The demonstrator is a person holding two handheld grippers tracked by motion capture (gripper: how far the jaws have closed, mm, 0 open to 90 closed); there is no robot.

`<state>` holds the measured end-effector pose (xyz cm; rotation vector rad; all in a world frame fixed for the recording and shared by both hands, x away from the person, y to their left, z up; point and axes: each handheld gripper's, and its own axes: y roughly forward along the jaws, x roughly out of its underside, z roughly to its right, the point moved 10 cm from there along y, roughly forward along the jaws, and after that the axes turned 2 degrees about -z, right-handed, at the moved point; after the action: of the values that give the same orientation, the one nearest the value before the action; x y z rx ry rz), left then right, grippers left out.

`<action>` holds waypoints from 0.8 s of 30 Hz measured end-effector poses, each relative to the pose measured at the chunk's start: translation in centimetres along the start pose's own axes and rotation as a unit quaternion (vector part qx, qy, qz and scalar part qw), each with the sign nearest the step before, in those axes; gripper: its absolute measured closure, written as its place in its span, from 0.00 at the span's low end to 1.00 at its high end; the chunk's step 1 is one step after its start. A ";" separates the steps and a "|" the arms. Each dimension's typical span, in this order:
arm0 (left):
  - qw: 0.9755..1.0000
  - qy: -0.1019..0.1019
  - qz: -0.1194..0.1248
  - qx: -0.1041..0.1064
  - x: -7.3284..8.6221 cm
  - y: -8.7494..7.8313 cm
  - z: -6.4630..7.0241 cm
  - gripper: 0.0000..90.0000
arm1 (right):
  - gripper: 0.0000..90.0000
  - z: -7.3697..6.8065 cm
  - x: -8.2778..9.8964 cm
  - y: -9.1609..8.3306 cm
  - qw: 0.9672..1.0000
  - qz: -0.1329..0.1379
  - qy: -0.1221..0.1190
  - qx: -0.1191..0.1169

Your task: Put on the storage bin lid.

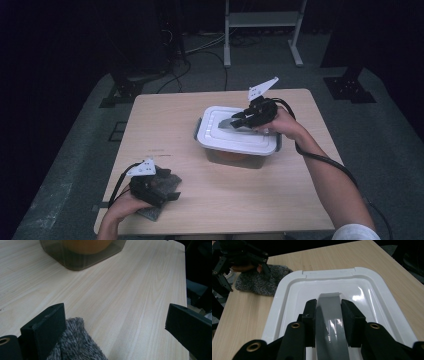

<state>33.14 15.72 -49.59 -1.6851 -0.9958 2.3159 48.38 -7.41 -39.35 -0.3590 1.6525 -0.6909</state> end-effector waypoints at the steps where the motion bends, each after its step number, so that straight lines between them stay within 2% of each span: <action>1: 1.000 0.000 0.001 0.000 0.0 0.0 0.0 0.03 | 0.73 0.0 0.0 0.0 1.000 0.000 0.001 0.000; 7: 1.000 0.001 0.000 0.000 0.0 0.0 0.0 0.03 | 0.72 -0.1 0.2 0.0 1.000 -0.002 0.004 -0.002; 8: 1.000 0.001 0.000 0.000 0.0 -0.1 0.0 0.03 | 0.67 -0.1 0.2 0.0 1.000 -0.006 0.004 -0.001; 9: 1.000 0.001 0.000 0.000 0.0 -0.1 0.0 0.03 | 0.67 -0.1 0.2 0.0 1.000 -0.006 0.004 -0.001; 11: 1.000 0.001 0.000 0.000 0.0 -0.1 0.0 0.03 | 0.58 -0.1 0.0 -0.4 1.000 0.001 0.010 0.006; 24: 1.000 0.003 -0.003 0.001 0.0 0.0 0.1 0.03 | 0.48 -0.5 0.0 -3.1 0.999 0.019 0.024 0.019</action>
<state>33.03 15.65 -49.62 -1.6859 -0.9955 2.3056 47.43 -9.69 -37.35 -0.2851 1.6848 -0.7057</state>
